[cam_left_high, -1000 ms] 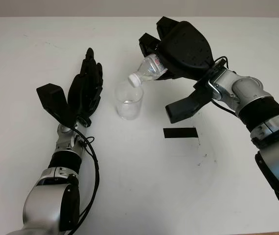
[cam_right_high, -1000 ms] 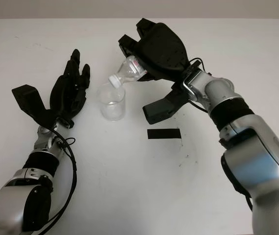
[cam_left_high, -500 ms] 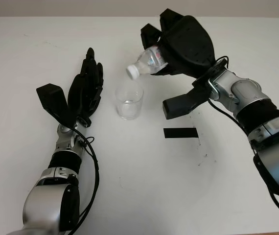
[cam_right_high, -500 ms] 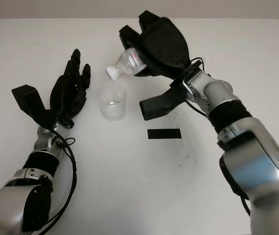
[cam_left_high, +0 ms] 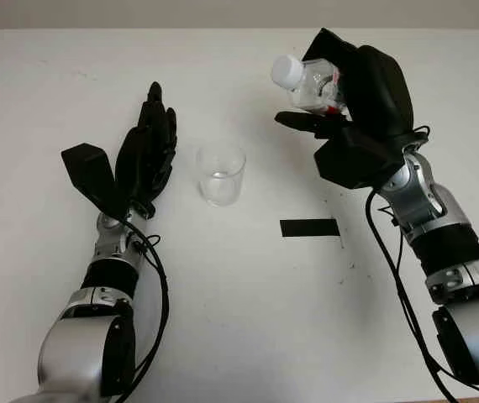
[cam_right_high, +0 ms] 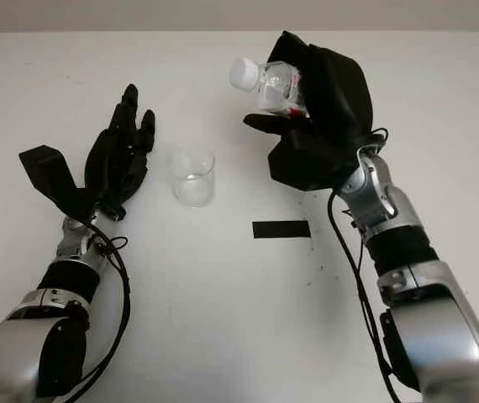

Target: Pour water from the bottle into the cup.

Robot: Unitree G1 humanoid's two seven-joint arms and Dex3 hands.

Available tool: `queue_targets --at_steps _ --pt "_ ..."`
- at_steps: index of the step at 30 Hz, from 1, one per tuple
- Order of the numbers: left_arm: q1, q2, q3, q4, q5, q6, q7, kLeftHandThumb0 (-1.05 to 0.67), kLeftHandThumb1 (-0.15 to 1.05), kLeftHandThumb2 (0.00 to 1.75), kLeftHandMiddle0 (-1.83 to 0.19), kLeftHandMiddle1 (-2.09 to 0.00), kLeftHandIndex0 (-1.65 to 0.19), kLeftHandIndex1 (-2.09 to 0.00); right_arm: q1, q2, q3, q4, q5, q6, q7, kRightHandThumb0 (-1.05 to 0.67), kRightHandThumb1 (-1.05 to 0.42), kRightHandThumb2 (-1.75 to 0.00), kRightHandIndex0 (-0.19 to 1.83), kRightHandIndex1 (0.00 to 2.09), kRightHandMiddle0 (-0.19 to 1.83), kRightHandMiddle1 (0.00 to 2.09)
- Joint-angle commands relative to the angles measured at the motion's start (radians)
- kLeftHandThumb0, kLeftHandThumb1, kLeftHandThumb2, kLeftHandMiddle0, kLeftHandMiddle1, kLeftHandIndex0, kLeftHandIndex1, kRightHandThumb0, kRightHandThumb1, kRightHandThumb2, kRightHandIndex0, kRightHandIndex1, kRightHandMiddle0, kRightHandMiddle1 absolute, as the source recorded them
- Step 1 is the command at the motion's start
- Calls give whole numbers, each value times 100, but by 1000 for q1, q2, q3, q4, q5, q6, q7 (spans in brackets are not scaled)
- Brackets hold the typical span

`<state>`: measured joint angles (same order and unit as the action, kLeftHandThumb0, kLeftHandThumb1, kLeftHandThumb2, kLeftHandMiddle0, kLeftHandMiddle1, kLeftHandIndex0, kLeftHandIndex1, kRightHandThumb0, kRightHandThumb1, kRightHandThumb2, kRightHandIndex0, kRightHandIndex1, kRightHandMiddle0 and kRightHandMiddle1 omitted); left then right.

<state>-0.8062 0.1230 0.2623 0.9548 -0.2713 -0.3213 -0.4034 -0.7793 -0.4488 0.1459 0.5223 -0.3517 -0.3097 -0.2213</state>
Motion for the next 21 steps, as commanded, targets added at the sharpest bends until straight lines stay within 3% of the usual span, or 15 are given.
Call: queue_targets --at_steps 1,6,12,14,16,21 --pt "13 5 -1 1 3 2 -3 -83 105 66 19 0 19 0 53 27 -52 -95 76 48 54 -27 -99 -30 137 209 127 209" --pt "14 8 -1 2 1 2 -13 -83 105 68 19 0 19 0 175 101 -134 -348 210 274 153 -30 -104 -24 125 209 125 209" --pt "16 8 -5 0 6 6 -5 -83 105 67 19 0 19 0 247 237 -257 -603 498 658 204 -29 -105 -28 136 209 126 209" --pt "18 9 -6 -2 7 3 -8 -83 105 68 19 0 19 0 257 272 -290 -665 561 766 189 -30 -105 -27 139 209 112 209" --pt "19 12 -9 -2 9 -1 -15 -82 105 69 19 0 19 0 262 293 -311 -703 604 841 181 -31 -105 -22 133 209 97 209" --pt "14 11 -3 -4 0 11 -16 -83 105 68 19 0 19 0 270 317 -324 -746 635 928 165 -31 -105 -17 120 209 84 209"
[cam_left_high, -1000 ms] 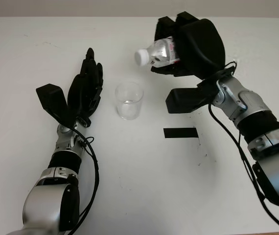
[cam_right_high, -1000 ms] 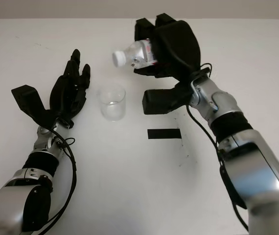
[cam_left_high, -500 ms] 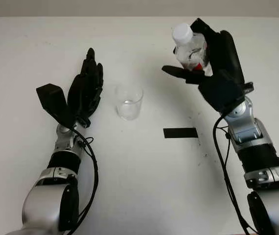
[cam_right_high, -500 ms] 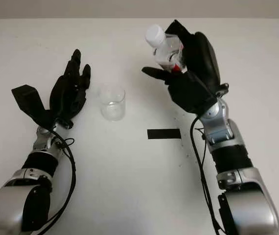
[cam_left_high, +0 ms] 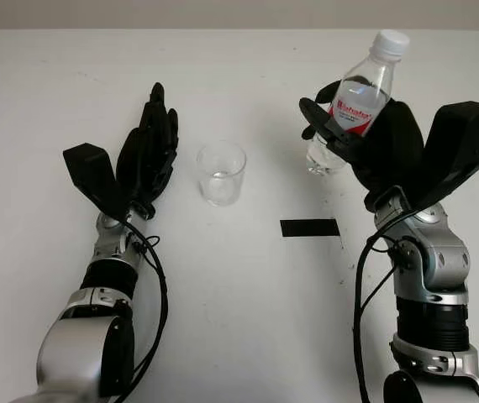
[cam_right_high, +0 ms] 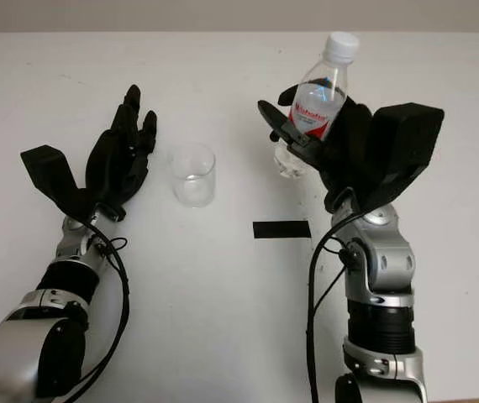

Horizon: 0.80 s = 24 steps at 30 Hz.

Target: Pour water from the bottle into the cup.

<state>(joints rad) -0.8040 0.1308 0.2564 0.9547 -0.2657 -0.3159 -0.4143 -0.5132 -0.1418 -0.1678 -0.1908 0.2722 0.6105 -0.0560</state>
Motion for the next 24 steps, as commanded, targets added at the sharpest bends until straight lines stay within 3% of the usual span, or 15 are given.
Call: queue_targets --at_steps 1,8,15,20,24 --pt "10 2 5 -5 -9 9 -7 -83 105 68 19 0 19 0 6 12 -10 -35 14 14 2 -30 -105 -20 120 209 84 209" --pt "3 2 11 -13 -27 20 -25 -83 105 66 19 0 19 0 30 -2 47 -27 -59 15 -2 -32 -105 -22 123 209 90 209" --pt "6 3 14 -14 -35 22 -37 -82 105 66 19 0 19 0 112 -31 120 32 -175 -148 75 -30 -105 -26 141 209 119 209" --pt "5 6 11 -11 -31 20 -37 -82 105 67 19 0 19 0 154 -17 130 51 -201 -195 95 -32 -105 -25 134 209 119 209" --pt "3 9 11 -8 -31 27 -35 -82 105 67 19 0 19 0 190 -1 138 73 -213 -272 105 -30 -105 -30 146 209 124 209"
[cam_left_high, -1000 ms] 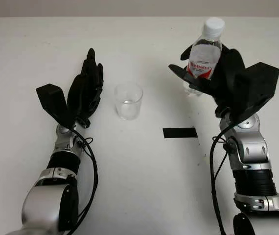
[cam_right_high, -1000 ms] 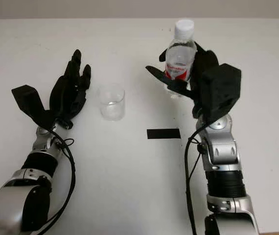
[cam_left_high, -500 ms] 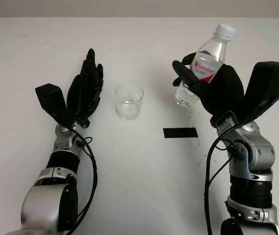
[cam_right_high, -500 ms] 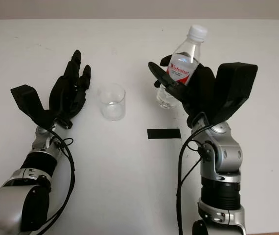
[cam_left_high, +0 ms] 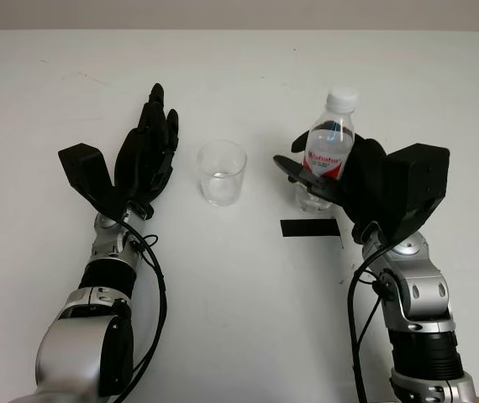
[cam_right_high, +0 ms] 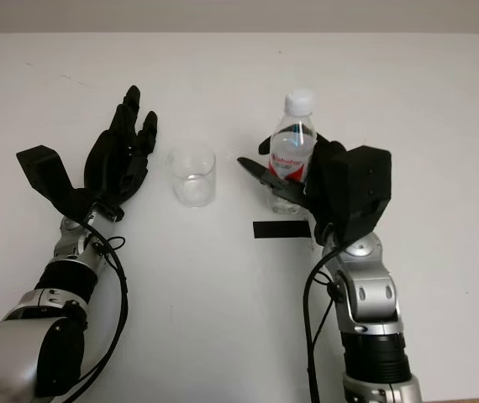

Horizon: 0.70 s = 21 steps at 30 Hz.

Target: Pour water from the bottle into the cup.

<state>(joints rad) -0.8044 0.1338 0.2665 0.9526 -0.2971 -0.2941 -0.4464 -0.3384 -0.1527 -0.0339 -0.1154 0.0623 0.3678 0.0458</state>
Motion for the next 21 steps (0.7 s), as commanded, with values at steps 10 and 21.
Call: queue_targets --at_steps 10,21 --pt "-1 12 1 5 3 2 -12 -82 105 66 19 0 19 0 74 62 2 6 11 -101 9 -32 -105 -36 155 209 134 209" --pt "2 11 -3 3 11 -1 -3 -81 105 68 19 0 19 0 56 60 2 106 -31 -143 -15 -32 -105 -35 155 209 137 209"
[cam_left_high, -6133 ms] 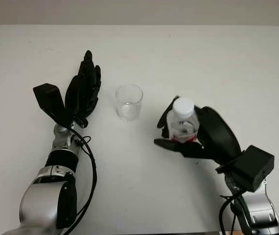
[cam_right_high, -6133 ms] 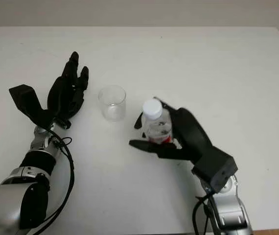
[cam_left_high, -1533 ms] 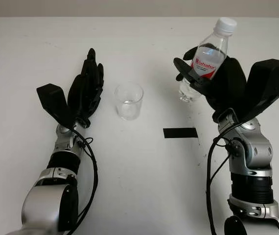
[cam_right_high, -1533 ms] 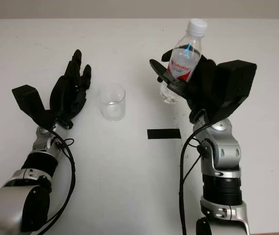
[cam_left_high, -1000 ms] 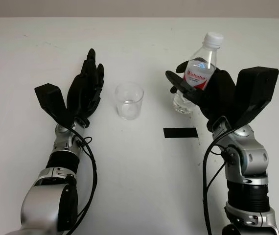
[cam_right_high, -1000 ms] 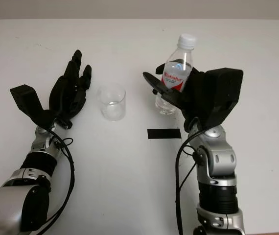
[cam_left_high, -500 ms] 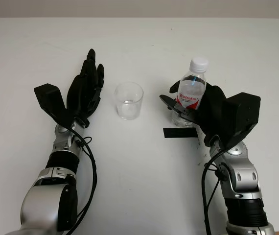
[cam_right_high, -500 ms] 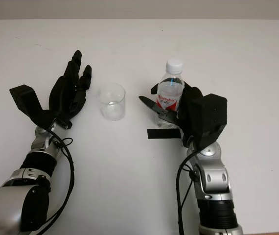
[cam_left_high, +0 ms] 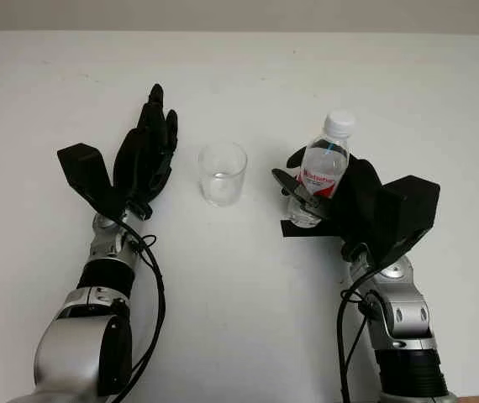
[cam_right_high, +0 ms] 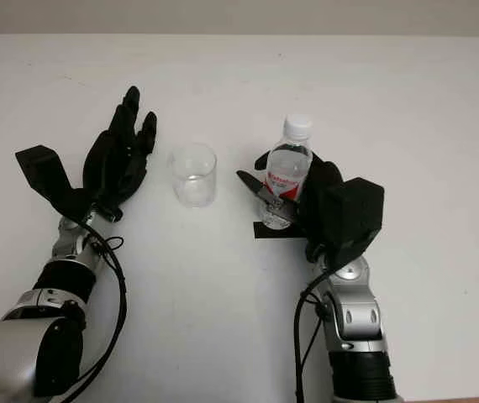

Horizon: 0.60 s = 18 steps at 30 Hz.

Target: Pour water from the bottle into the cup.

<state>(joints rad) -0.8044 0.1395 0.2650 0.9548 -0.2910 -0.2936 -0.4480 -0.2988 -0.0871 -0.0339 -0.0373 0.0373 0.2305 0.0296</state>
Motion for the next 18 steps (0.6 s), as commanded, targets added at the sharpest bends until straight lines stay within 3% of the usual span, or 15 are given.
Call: queue_targets --at_steps 1,6,8,9,12,13,14,16,18 --pt "2 5 -2 -1 5 1 -1 -81 105 67 19 0 19 0 16 -8 3 37 -12 -13 2 -32 -105 -36 155 209 136 209" --pt "5 7 0 -3 1 2 -9 -81 105 68 19 0 19 0 10 -24 2 73 -17 -25 29 -33 -105 -34 151 209 132 209" --pt "5 9 0 -2 1 5 -9 -81 105 68 19 0 19 0 9 -33 4 79 -18 -13 45 -36 -105 -23 138 209 114 209" --pt "5 9 1 -2 0 6 -9 -81 105 67 19 0 19 0 10 -34 3 81 -16 -13 51 -39 -105 -17 127 209 99 209" --pt "3 11 2 -3 -3 14 -14 -81 105 67 19 0 19 0 25 -45 3 56 -5 14 82 -46 -98 -6 46 209 34 209" --pt "3 11 3 -2 -5 16 -15 -81 105 67 19 0 19 0 32 -61 11 38 -11 35 100 -50 -96 -5 25 201 21 204" --pt "2 11 4 -2 -5 17 -15 -81 105 67 19 0 19 0 39 -78 20 19 -17 52 120 -57 -94 -5 3 176 3 188" --pt "0 13 3 0 -2 17 -11 -81 105 67 19 0 19 0 55 -114 35 -11 -32 75 156 -64 -93 -5 -12 138 -12 160" --pt "1 14 3 -1 -1 17 -6 -82 105 66 19 0 19 0 73 -138 40 -38 -38 95 181 -69 -92 -5 -13 88 -16 119"
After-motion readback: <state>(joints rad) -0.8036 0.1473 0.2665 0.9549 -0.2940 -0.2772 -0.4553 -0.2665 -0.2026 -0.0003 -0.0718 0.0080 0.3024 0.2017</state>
